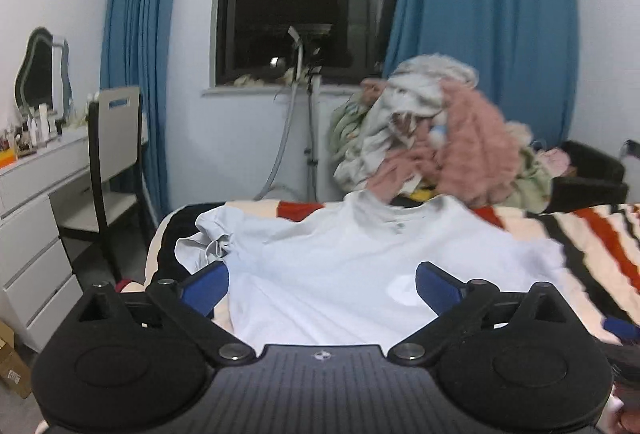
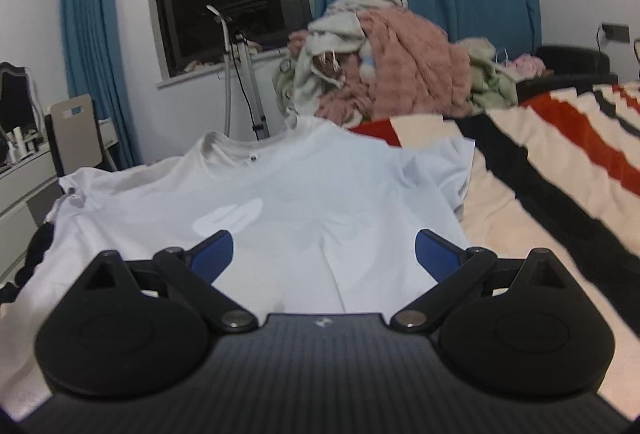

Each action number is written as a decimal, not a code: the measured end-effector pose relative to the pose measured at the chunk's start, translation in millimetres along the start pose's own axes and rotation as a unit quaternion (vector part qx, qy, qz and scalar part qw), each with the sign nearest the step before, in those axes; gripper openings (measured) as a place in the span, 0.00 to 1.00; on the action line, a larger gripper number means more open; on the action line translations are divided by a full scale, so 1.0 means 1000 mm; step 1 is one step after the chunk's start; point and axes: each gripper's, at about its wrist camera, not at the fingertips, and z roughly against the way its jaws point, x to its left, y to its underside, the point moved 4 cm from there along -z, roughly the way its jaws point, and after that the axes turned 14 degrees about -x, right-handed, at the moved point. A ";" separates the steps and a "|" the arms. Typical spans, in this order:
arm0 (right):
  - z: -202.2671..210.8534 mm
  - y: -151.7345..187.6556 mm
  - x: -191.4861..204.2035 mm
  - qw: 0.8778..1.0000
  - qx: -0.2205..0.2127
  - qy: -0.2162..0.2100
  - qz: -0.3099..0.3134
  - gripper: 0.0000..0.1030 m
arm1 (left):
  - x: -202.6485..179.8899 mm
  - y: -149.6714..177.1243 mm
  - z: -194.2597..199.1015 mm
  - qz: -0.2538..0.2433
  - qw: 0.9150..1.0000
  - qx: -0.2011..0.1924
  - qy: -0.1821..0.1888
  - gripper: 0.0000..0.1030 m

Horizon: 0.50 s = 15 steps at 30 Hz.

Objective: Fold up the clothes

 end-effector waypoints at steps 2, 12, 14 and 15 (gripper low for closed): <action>0.016 -0.008 0.001 1.000 -0.017 -0.002 0.007 0.96 | -0.011 0.005 0.029 0.001 1.000 -0.009 0.015 0.99; 0.064 -0.028 0.010 0.998 -0.051 -0.006 0.038 0.96 | -0.012 0.058 0.092 0.019 1.000 0.006 0.016 0.99; 0.062 -0.026 0.015 0.998 -0.050 -0.013 0.039 0.96 | -0.011 0.065 0.094 0.006 1.000 0.015 0.016 0.99; 0.061 -0.024 0.016 0.998 -0.049 -0.016 0.040 0.96 | -0.011 0.067 0.096 0.003 1.000 0.015 0.017 0.99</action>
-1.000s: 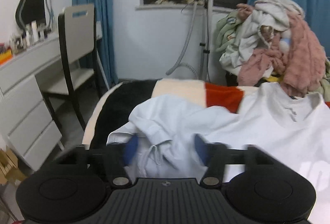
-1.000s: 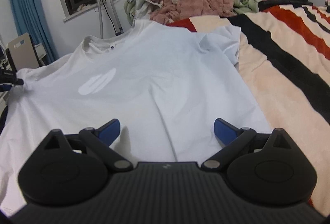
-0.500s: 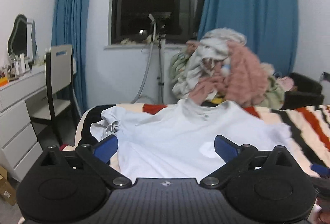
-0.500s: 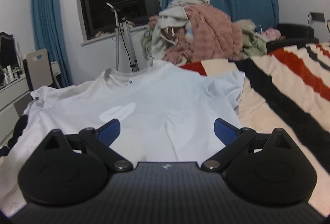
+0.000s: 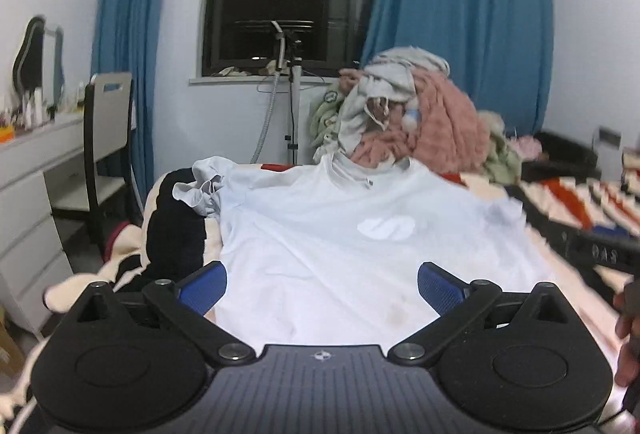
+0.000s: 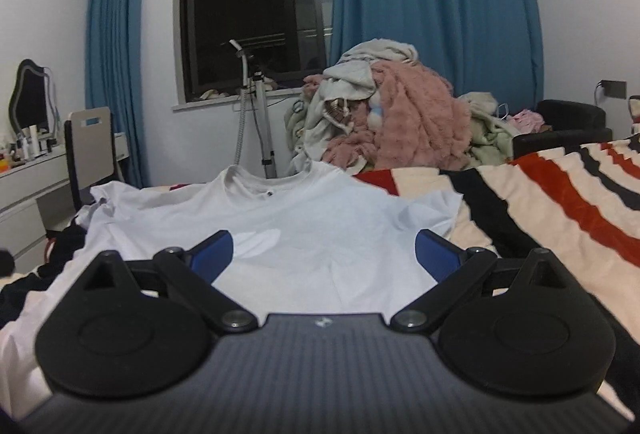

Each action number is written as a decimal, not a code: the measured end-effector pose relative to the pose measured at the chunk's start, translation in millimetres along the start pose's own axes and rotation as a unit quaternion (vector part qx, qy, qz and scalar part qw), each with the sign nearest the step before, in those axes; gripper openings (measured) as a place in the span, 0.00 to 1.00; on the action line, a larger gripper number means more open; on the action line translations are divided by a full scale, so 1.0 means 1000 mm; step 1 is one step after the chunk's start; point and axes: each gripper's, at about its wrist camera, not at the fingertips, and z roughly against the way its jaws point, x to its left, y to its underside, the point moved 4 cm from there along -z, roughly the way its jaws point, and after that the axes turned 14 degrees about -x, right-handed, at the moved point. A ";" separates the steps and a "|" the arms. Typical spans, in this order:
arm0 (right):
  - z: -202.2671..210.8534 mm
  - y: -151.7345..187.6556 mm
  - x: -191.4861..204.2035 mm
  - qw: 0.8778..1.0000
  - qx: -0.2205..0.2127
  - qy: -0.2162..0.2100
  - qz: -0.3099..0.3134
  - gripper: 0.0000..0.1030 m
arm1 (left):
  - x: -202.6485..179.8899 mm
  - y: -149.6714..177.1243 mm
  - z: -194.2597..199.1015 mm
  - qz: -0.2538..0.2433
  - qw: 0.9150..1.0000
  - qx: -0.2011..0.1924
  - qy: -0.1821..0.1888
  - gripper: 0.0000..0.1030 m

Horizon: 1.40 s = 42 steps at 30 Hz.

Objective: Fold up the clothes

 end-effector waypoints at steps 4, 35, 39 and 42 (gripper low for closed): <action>-0.009 0.012 0.001 1.000 0.019 0.004 0.000 0.96 | 0.004 0.003 -0.005 0.010 1.000 0.003 0.003 0.99; -0.176 0.127 -0.225 0.888 0.095 0.123 -0.433 0.50 | -0.001 0.056 -0.066 0.060 0.996 0.062 -0.016 0.99; -0.206 0.138 -0.241 0.880 0.086 0.113 -0.454 0.34 | -0.005 0.063 -0.079 0.077 0.995 0.070 -0.009 0.99; -0.228 0.137 -0.245 0.886 0.086 0.099 -0.444 0.33 | -0.006 0.067 -0.090 0.098 0.992 0.078 0.002 0.99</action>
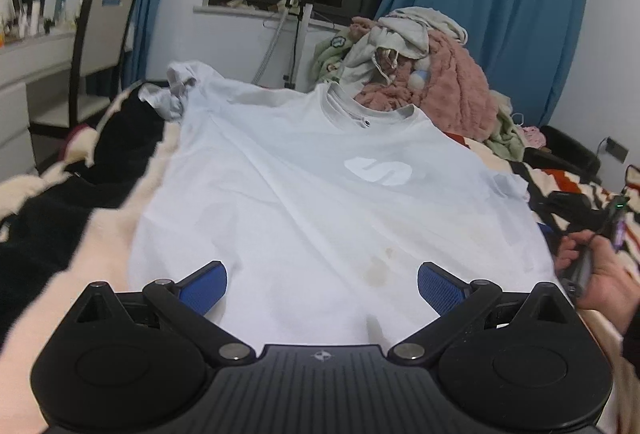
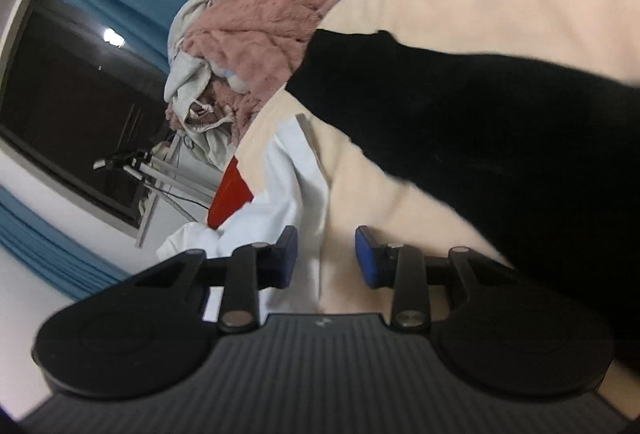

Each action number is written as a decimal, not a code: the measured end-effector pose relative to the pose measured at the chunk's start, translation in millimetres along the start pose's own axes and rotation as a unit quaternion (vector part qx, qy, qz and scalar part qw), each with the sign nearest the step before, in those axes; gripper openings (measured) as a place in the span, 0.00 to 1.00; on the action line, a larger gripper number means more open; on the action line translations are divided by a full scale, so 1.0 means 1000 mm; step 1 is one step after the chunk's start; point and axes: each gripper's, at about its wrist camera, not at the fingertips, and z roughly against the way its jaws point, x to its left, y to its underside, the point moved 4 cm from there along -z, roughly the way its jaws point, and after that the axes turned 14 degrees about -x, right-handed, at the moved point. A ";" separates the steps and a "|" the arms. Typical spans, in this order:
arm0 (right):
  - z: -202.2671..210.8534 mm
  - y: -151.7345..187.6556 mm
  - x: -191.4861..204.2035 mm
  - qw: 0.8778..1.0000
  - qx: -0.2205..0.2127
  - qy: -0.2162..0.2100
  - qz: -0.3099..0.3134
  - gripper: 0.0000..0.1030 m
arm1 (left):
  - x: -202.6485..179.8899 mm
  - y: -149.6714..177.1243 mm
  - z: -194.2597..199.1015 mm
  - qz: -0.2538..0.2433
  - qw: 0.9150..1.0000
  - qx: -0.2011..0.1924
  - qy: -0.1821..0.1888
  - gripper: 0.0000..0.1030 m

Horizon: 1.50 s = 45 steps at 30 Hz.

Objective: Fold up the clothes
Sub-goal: 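Grasp the T-shirt sleeve with the right gripper and lift it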

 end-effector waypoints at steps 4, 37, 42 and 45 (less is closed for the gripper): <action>-0.024 0.003 0.002 1.000 0.010 -0.014 0.006 0.31 | -0.002 0.004 -0.011 0.012 1.000 0.007 0.005 0.99; 0.069 -0.009 0.013 0.996 -0.023 -0.020 -0.080 0.83 | -0.016 0.005 -0.005 -0.020 0.999 -0.015 -0.023 0.99; 0.056 0.020 0.004 0.996 0.020 -0.016 -0.084 0.80 | -0.017 0.000 0.009 -0.008 1.000 -0.024 -0.009 0.99; 0.048 0.022 0.004 0.998 -0.010 -0.022 -0.056 0.80 | -0.020 -0.001 0.010 -0.011 1.000 -0.027 -0.005 0.99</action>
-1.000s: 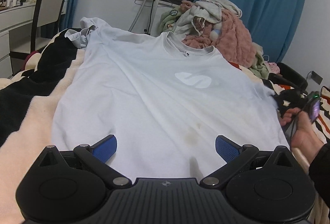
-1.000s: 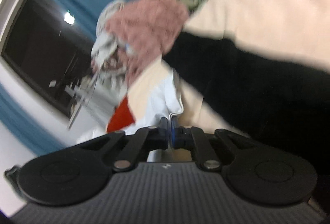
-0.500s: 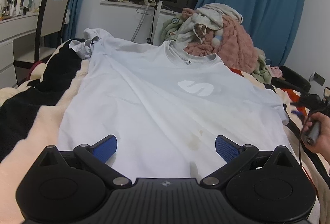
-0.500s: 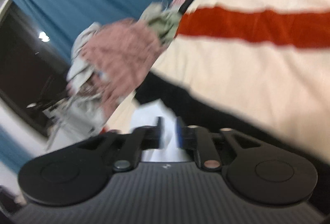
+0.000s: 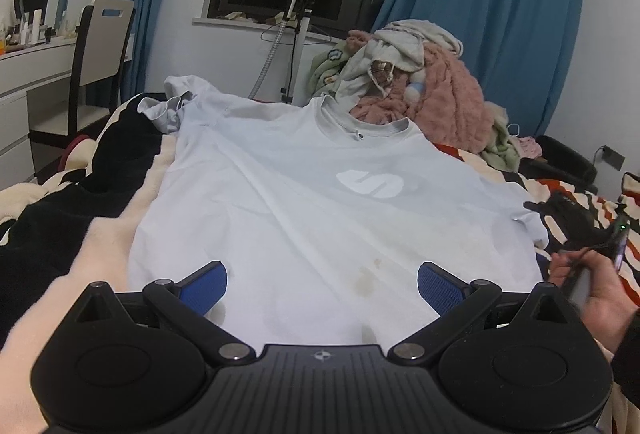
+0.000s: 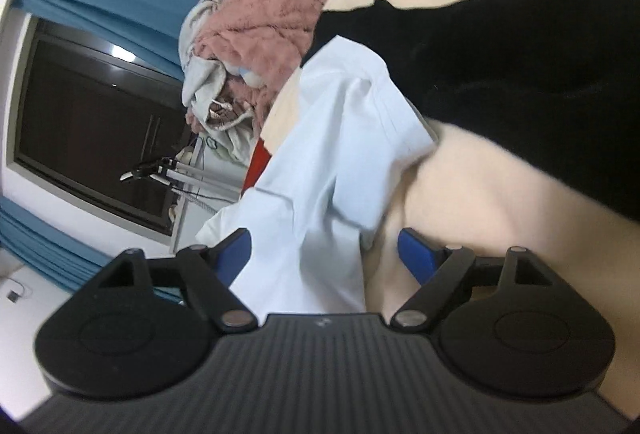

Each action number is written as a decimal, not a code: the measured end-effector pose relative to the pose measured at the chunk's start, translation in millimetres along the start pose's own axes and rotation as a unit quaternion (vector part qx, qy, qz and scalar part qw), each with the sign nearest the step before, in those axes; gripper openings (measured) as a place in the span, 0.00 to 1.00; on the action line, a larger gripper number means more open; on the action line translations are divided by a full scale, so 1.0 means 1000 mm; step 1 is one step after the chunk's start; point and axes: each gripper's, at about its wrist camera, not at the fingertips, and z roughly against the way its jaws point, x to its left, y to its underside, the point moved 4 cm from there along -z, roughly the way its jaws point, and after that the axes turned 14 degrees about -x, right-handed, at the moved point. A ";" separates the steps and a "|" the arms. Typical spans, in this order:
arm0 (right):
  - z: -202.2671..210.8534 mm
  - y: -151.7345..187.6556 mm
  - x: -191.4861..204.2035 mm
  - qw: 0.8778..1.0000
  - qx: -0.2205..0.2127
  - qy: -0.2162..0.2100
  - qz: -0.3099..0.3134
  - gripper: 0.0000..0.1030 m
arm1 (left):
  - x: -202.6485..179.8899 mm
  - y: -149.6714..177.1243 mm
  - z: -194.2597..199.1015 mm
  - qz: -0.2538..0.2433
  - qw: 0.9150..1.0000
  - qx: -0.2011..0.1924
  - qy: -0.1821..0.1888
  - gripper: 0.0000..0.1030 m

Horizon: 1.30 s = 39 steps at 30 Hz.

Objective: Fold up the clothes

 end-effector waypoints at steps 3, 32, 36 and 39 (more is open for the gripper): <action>-0.016 -0.005 0.010 0.998 -0.044 -0.022 0.041 0.82 | 0.001 0.002 -0.004 0.003 1.000 0.009 -0.001 0.99; -0.074 -0.072 0.076 0.967 -0.178 0.005 0.182 0.05 | 0.039 -0.017 -0.037 0.028 0.996 -0.017 -0.083 0.99; -0.059 -0.054 0.141 0.946 -0.186 0.023 0.263 0.05 | 0.050 -0.035 -0.027 0.025 0.994 -0.026 -0.103 0.99; -0.044 -0.023 0.191 0.923 -0.185 0.029 0.335 0.06 | 0.061 -0.042 -0.019 0.021 0.994 -0.030 -0.107 0.99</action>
